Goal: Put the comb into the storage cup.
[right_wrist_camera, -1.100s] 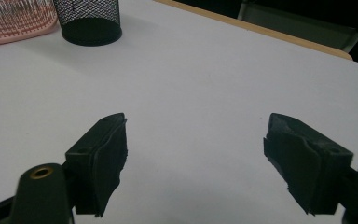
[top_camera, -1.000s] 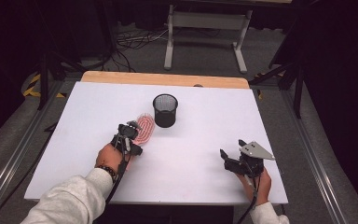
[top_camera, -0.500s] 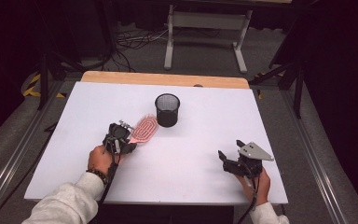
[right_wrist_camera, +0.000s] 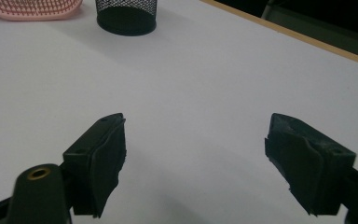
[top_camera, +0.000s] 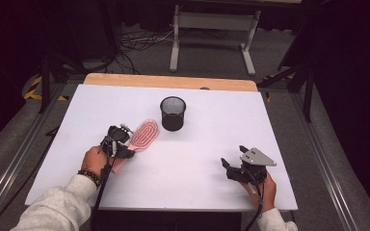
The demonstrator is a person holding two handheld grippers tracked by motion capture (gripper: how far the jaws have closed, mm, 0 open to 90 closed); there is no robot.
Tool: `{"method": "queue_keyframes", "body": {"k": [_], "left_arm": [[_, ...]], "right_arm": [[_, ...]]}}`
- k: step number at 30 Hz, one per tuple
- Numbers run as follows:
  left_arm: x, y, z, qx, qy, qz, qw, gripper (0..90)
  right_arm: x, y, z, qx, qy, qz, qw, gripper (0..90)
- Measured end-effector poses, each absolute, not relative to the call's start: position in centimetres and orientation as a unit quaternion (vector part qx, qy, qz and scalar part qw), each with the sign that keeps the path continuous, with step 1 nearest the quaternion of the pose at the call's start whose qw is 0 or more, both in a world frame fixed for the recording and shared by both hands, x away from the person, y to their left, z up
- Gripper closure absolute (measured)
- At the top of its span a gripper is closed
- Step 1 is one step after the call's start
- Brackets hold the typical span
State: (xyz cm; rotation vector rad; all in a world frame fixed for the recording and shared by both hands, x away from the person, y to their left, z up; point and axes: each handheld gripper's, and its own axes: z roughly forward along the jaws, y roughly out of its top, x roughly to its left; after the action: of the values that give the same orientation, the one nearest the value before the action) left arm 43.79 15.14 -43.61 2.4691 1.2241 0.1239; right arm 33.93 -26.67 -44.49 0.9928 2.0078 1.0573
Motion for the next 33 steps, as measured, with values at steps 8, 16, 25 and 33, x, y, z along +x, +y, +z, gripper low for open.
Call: {"method": "queue_keyframes", "body": {"k": [8,16,25,33], "left_arm": [[44.9,14.3,-43.7,0.876,0.445,0.065,0.174,60.4],[44.0,14.1,-43.8,0.881,0.425,0.112,0.178,69.9],[41.9,15.9,-42.6,0.852,0.397,0.177,0.293,70.0],[40.0,17.1,-41.2,0.827,0.349,0.236,0.372,70.0]], "right_arm": [[34.0,-26.9,-44.5,0.378,0.769,0.405,0.319,20.7],[34.0,-26.7,-44.5,0.372,0.775,0.403,0.314,20.6],[33.8,-26.5,-44.5,0.362,0.774,0.409,0.321,20.6],[33.4,-26.6,-44.2,0.344,0.760,0.430,0.345,20.1]]}}
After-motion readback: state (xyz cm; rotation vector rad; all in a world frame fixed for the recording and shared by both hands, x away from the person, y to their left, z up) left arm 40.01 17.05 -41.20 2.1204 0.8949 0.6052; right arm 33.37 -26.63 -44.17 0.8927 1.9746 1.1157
